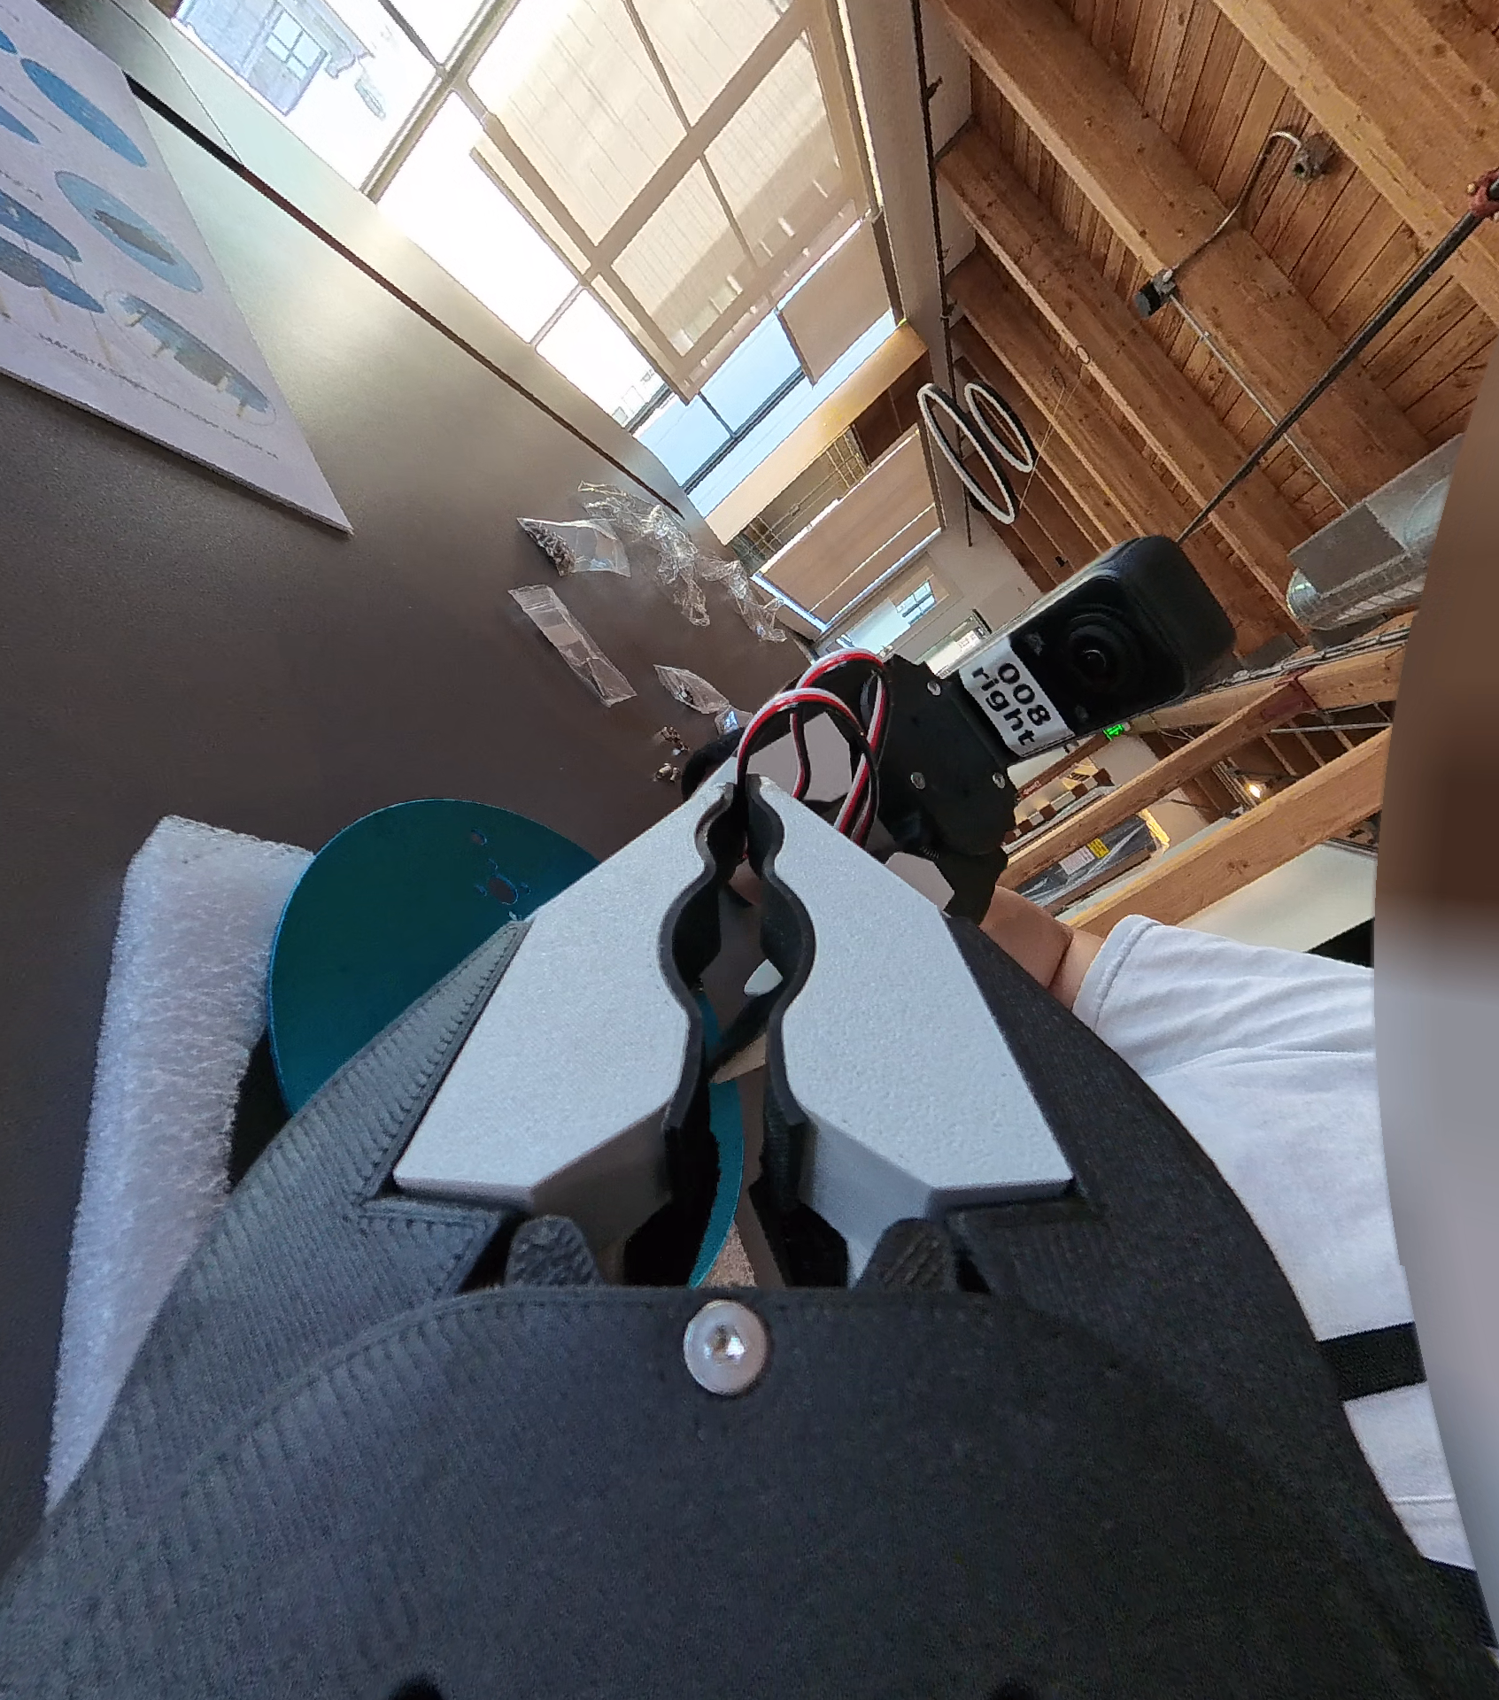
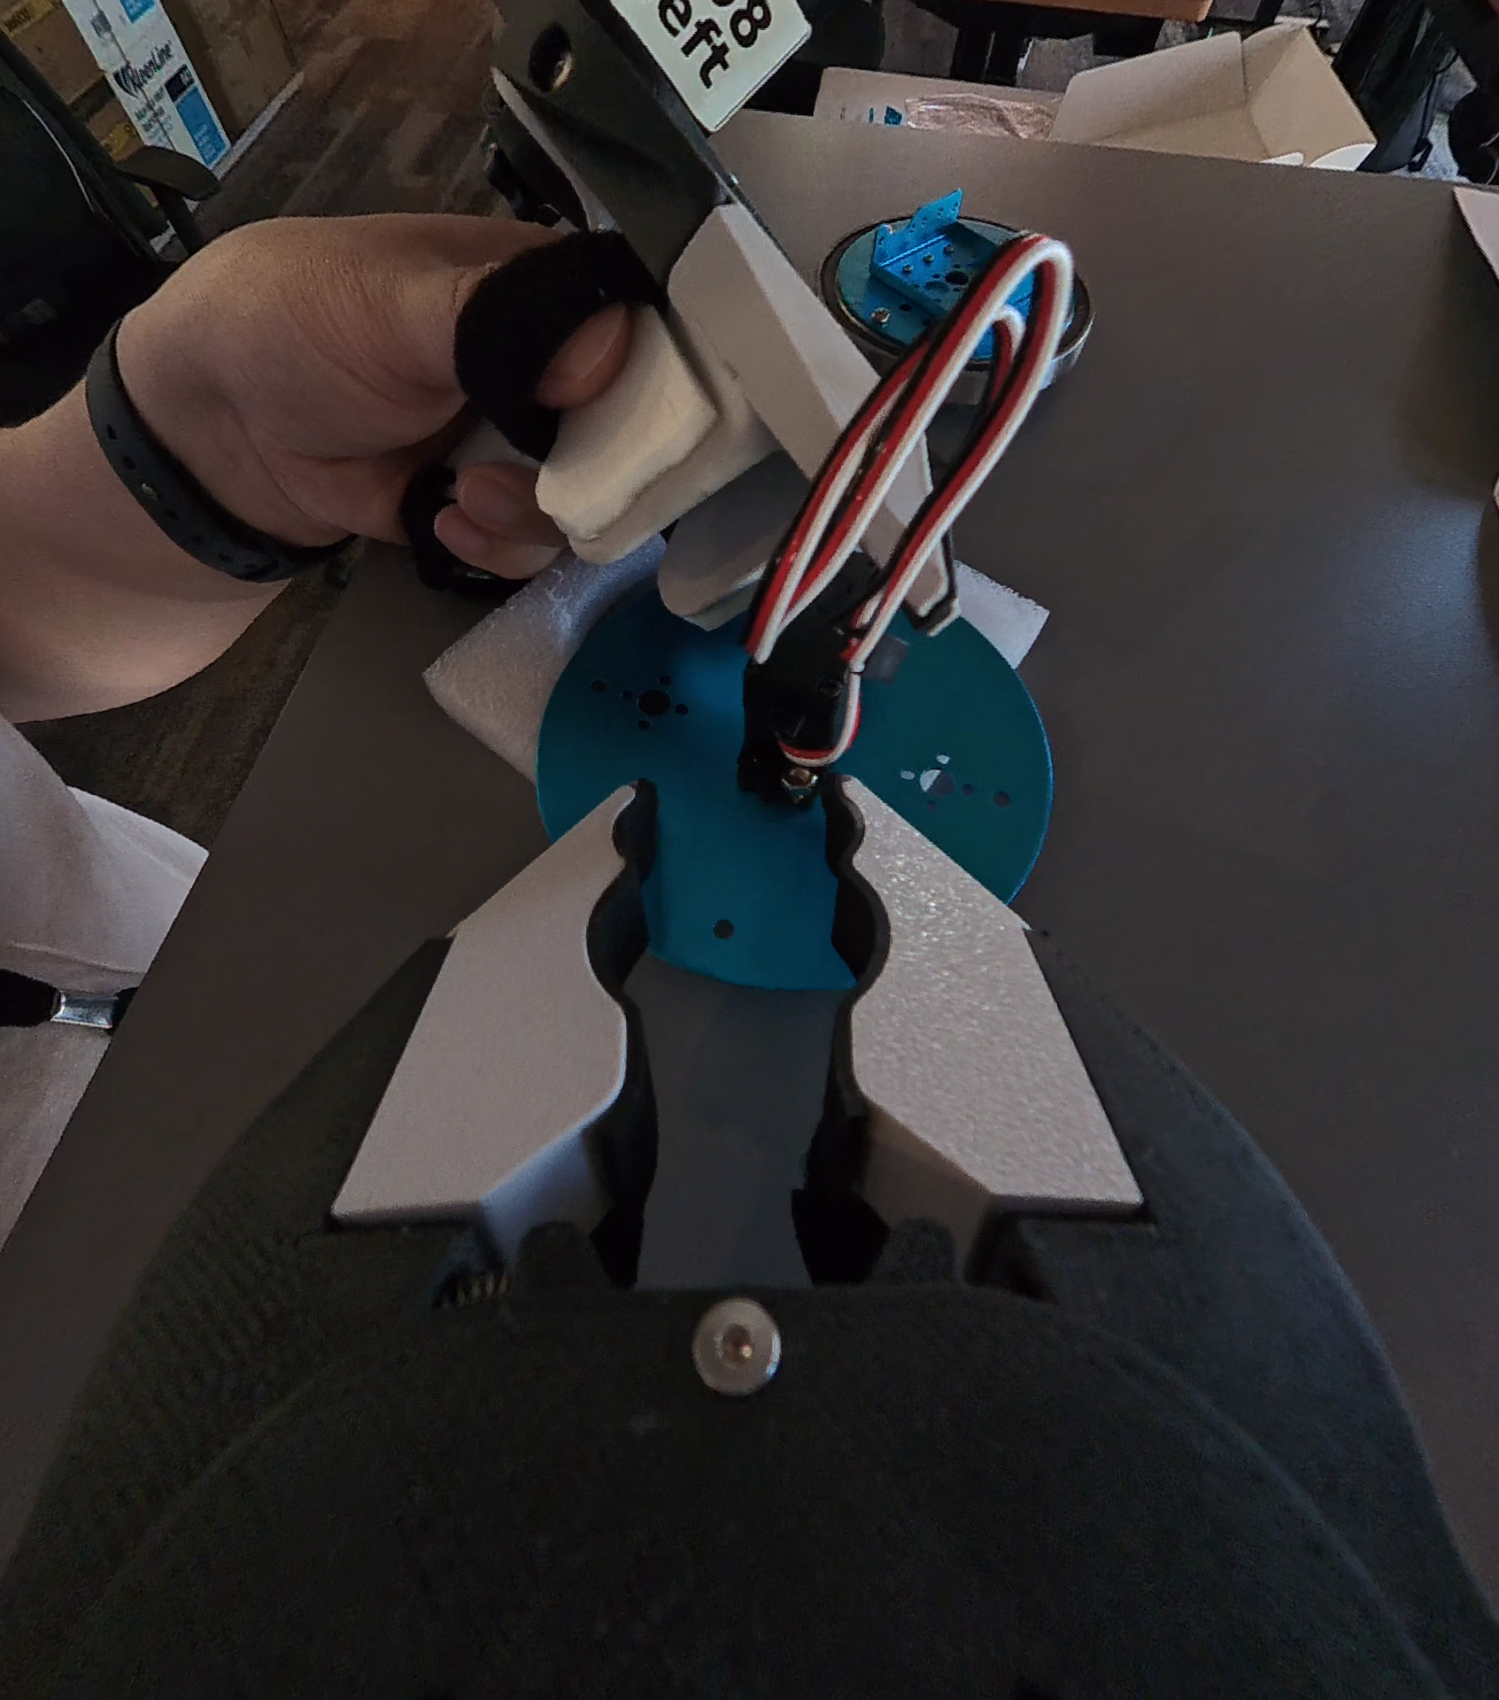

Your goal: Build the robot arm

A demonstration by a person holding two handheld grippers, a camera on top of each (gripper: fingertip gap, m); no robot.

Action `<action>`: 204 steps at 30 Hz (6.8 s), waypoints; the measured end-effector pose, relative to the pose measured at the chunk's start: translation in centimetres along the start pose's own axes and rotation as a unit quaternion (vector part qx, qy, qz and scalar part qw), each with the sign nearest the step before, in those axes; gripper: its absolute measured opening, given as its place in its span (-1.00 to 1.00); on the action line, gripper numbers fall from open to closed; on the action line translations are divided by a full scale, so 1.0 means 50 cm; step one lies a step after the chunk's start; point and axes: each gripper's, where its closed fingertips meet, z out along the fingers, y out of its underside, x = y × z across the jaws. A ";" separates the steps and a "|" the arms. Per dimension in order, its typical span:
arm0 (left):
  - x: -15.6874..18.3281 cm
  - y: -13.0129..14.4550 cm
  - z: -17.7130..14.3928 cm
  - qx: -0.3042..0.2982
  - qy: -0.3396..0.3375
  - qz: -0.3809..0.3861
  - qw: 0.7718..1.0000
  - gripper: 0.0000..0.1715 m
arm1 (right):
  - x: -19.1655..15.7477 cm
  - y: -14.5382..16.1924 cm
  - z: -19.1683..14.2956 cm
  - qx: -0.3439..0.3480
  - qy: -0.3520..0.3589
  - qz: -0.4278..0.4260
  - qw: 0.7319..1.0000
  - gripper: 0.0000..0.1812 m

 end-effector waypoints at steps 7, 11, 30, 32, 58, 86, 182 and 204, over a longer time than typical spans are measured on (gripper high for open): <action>0.000 0.000 0.000 0.000 0.000 0.000 1.000 -1.00 | -0.006 0.003 -0.006 -0.001 0.002 -0.006 1.000 -0.63; 0.000 0.000 -0.001 0.000 0.000 0.000 1.000 -1.00 | 0.000 0.000 -0.002 0.000 0.007 -0.009 1.000 -0.58; 0.000 0.000 -0.001 0.000 0.000 0.000 1.000 -1.00 | -0.013 -0.002 -0.010 0.006 0.001 -0.017 1.000 -0.62; 0.000 0.000 -0.001 0.000 -0.001 0.000 1.000 -1.00 | -0.008 -0.004 -0.010 0.009 0.005 -0.012 1.000 -0.61; 0.000 -0.001 -0.001 0.001 0.000 -0.001 1.000 -1.00 | -0.009 -0.001 0.003 -0.003 -0.006 -0.013 1.000 -0.54; -0.001 -0.001 -0.001 0.002 -0.002 -0.001 1.000 -1.00 | -0.001 0.005 0.006 -0.032 -0.003 -0.015 0.999 -0.41; -0.009 -0.006 0.000 0.010 -0.017 0.005 1.000 -1.00 | 0.020 0.005 0.012 -0.018 0.053 0.034 0.998 -0.80; -0.010 -0.006 0.001 0.010 -0.020 0.008 1.000 -1.00 | 0.041 -0.002 -0.002 -0.009 0.091 0.003 0.996 -0.92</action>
